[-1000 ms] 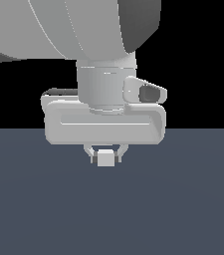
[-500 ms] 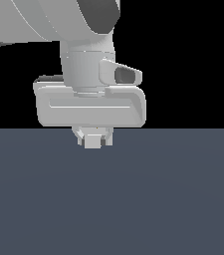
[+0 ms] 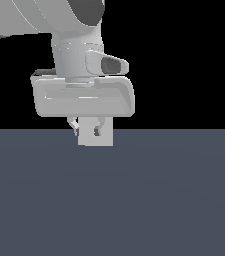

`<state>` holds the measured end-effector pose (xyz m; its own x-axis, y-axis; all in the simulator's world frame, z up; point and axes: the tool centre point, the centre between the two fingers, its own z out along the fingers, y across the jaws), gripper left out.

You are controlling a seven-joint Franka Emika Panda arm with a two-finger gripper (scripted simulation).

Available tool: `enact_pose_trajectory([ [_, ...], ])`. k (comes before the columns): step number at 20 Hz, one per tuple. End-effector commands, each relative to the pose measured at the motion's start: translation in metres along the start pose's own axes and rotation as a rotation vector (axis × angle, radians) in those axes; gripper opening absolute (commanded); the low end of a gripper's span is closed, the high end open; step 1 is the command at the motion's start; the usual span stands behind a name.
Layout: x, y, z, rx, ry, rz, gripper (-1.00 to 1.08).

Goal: Plug the charger into the wall socket.

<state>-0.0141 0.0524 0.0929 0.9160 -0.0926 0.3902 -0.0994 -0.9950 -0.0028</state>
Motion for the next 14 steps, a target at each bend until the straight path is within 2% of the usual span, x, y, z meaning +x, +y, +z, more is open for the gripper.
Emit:
enact_pose_trajectory([
  [1,0.0037,-0.0022,-0.0022,-0.006,-0.001,0.012,-1.0],
  [14,0.0084,-0.0054,-0.0042,-0.013,-0.003,0.025,-1.0],
])
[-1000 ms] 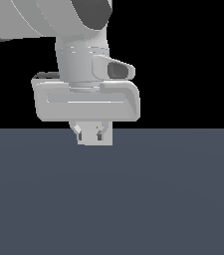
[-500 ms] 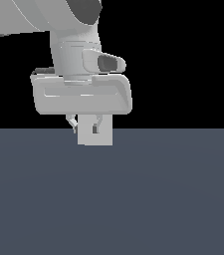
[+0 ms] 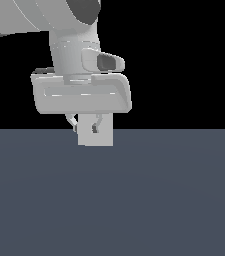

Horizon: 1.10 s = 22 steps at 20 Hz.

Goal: Plug the charger into the wall socket.

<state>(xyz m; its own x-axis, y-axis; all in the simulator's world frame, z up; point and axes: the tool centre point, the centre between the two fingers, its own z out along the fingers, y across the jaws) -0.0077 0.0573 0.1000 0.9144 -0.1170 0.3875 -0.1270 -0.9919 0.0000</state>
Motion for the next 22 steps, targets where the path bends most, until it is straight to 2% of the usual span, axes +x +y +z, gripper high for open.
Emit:
enact_pose_trajectory([
  [1,0.001,0.0,0.0,0.0,0.0,0.0,-1.0],
  [16,0.04,0.001,0.017,0.0,0.0,0.0,-1.0],
  [22,0.047,0.001,0.02,0.0,0.0,0.001,-1.0],
])
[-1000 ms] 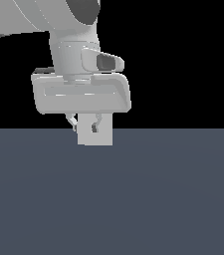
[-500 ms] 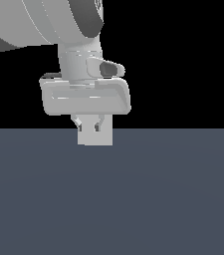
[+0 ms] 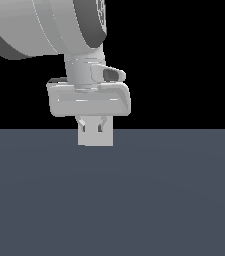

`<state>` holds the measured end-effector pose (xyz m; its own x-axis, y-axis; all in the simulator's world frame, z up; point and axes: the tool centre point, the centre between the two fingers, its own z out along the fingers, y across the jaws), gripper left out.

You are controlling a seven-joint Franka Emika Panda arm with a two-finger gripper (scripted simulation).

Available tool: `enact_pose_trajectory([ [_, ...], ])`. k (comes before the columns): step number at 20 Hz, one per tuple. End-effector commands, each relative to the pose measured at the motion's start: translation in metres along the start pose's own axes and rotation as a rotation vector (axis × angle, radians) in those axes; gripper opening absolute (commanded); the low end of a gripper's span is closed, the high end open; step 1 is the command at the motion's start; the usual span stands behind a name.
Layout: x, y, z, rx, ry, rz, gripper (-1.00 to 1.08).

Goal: Plug the charger into the wall socket.

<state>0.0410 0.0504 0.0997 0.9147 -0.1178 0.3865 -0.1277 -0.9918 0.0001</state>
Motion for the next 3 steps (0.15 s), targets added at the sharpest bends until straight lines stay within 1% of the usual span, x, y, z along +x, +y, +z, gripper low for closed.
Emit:
enact_pose_trajectory([
  [1,0.0015,-0.0002,0.0003,0.0,0.001,0.0,-1.0],
  [3,0.001,-0.0003,0.0001,0.0,0.001,0.0,-1.0],
])
